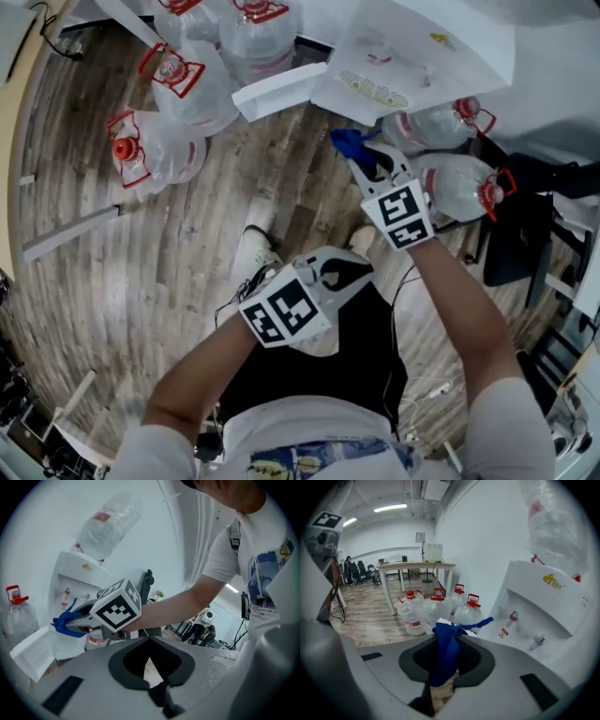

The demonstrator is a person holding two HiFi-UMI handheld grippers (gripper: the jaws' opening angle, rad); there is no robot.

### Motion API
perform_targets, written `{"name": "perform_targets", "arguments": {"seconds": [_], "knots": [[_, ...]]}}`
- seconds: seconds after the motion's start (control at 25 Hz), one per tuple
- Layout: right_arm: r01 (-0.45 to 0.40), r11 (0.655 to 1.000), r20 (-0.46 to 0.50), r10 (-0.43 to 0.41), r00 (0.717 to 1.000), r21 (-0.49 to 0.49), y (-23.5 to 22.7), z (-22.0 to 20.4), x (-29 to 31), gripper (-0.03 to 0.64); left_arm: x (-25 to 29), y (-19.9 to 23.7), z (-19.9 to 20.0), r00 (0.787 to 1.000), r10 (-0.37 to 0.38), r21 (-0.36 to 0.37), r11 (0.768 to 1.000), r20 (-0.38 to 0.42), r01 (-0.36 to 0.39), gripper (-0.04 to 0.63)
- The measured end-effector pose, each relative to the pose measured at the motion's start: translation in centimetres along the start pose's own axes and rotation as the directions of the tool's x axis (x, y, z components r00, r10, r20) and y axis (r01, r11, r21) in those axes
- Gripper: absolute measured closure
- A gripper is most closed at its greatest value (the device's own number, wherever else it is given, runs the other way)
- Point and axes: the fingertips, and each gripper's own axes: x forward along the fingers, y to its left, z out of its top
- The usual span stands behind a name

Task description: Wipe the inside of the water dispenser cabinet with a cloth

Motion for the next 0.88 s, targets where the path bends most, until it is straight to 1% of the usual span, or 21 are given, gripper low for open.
{"name": "perform_targets", "arguments": {"seconds": [0.04,0.16,0.32,0.48,0.56,0.72,0.8,0.88], "knots": [[0.002,1.0,0.0,-0.002,1.0,-0.015,-0.3,-0.8,1.8,0.548,0.4,1.4,-0.5,1.0,0.005,-0.01,1.0,0.013,-0.005,0.592],[0.011,0.998,-0.007,-0.012,1.0,-0.059,-1.8,-4.2,7.7,0.547,2.2,5.6,-2.4,0.999,0.037,-0.012,0.999,0.035,-0.037,0.592],[0.031,0.993,-0.037,-0.035,0.999,-0.113,-4.2,-11.0,15.2,0.547,6.0,10.8,-5.3,0.993,0.077,-0.038,0.997,0.087,-0.074,0.592],[0.081,0.989,-0.04,-0.087,0.995,-0.124,-7.3,-17.1,20.9,0.548,9.7,15.3,-7.4,0.986,0.098,-0.056,0.994,0.137,-0.091,0.592],[0.109,0.987,-0.036,-0.114,0.993,-0.116,-8.9,-19.4,23.2,0.548,11.1,17.3,-8.3,0.983,0.096,-0.05,0.995,0.156,-0.089,0.592],[0.179,0.981,-0.013,-0.18,0.984,-0.07,-12.2,-23.0,27.7,0.548,13.2,21.2,-9.9,0.976,0.086,-0.025,0.996,0.199,-0.083,0.592],[0.219,0.975,-0.001,-0.219,0.976,-0.027,-13.7,-24.6,29.7,0.548,13.7,22.8,-11.3,0.977,0.083,-0.01,0.997,0.198,-0.083,0.592],[0.256,0.966,0.014,-0.256,0.966,0.021,-15.2,-26.0,31.8,0.548,13.9,24.5,-12.6,0.976,0.081,-0.011,0.997,0.202,-0.081,0.592]]}}
